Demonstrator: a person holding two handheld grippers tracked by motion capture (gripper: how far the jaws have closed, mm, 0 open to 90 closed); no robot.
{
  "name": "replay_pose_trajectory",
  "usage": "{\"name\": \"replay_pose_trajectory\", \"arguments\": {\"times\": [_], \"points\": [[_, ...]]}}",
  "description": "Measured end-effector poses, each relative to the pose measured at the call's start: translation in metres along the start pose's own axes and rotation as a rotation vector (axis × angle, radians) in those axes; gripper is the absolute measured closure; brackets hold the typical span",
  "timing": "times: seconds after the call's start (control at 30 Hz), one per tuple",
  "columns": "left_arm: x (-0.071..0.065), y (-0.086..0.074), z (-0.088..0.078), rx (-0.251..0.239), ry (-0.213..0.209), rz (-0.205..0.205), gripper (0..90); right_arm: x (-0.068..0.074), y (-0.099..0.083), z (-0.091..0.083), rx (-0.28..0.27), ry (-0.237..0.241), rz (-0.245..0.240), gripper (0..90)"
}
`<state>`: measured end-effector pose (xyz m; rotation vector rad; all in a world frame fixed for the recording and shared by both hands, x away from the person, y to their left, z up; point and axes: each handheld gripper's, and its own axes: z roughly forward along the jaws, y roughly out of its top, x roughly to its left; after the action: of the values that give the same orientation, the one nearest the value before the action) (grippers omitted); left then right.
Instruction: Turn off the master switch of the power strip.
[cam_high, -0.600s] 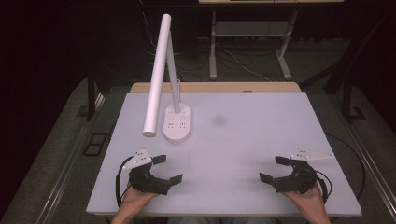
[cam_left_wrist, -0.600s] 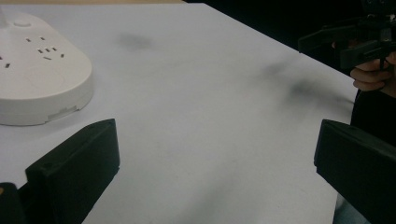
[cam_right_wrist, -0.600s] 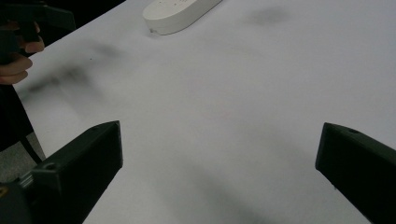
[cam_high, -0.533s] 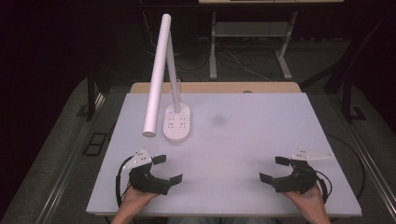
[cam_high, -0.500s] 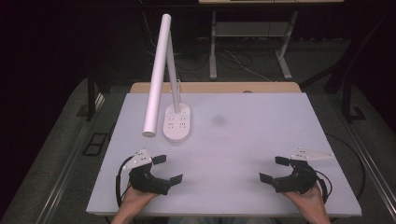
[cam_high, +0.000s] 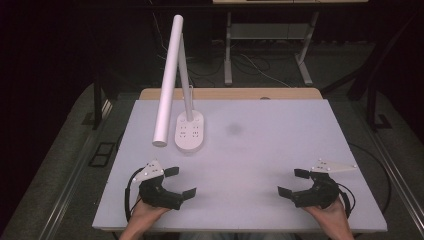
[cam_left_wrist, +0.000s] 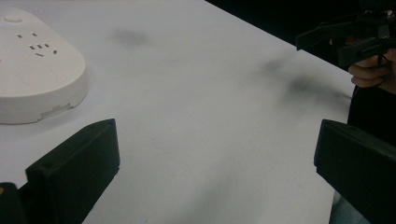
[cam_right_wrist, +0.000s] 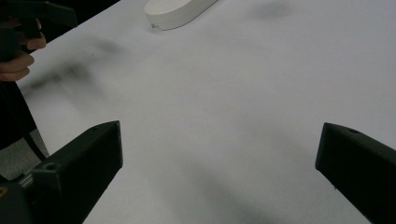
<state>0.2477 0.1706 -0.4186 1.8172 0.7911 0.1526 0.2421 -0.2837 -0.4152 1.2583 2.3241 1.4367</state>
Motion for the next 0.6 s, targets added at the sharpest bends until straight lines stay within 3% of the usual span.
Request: {"name": "replay_pose_trajectory", "arguments": {"times": [0.6], "points": [[0.0001,0.0053,-0.0016,0.027,0.002,0.009,0.0,-0.0019,-0.0003,0.0007,0.023,-0.006,-0.006,0.0]]}}
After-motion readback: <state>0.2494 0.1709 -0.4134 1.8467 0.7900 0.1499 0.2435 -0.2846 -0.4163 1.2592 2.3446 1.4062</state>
